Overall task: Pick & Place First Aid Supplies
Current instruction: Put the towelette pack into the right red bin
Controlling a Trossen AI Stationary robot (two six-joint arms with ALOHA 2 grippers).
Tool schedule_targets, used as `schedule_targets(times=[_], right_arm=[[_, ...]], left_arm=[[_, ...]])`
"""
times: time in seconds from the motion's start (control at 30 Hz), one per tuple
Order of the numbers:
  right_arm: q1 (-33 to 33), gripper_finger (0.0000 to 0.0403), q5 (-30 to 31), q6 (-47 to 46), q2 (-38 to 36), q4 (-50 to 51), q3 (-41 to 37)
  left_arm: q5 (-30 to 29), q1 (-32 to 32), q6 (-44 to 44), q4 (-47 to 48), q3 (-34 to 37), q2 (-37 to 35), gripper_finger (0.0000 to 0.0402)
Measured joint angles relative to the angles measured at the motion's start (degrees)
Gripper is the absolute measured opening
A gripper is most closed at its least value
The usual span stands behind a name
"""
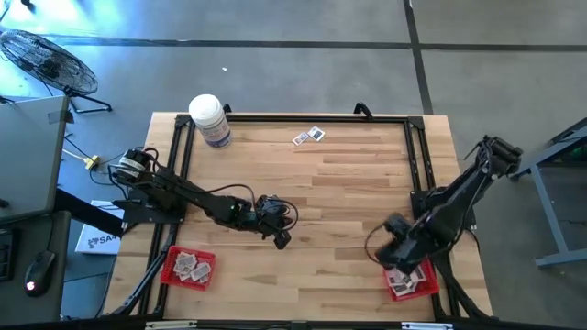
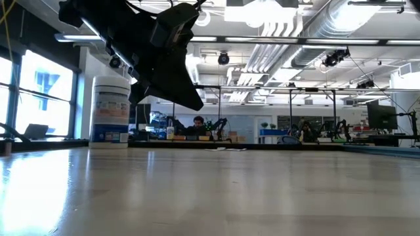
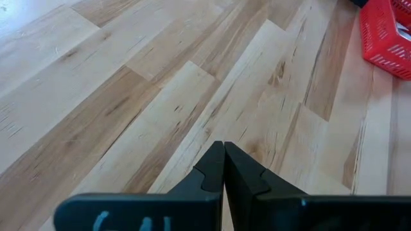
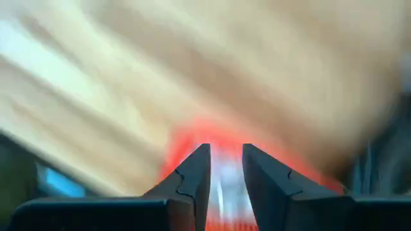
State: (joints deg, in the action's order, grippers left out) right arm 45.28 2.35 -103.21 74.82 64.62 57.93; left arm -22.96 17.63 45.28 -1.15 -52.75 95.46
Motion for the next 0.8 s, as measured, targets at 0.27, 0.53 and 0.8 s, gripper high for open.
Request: schedule_targets(times=[0.27,0.53,0.8], right_arm=[[-13.7,0.0092,24.3,26.4,-0.6,-2.0,0.0],[-34.3,0.011,26.8,53.9,5.7,-21.6,0.0],[-55.1,0.0114,18.1,73.8,14.6,-47.7,0.0]], left_arm=[[0.0,0.0,0.0,0.0,0.0,0.0,0.0001],[0.0,0.0,0.0,0.0,0.0,0.0,0.0001],[0.0,0.0,0.0,0.0,0.0,0.0,0.0001]])
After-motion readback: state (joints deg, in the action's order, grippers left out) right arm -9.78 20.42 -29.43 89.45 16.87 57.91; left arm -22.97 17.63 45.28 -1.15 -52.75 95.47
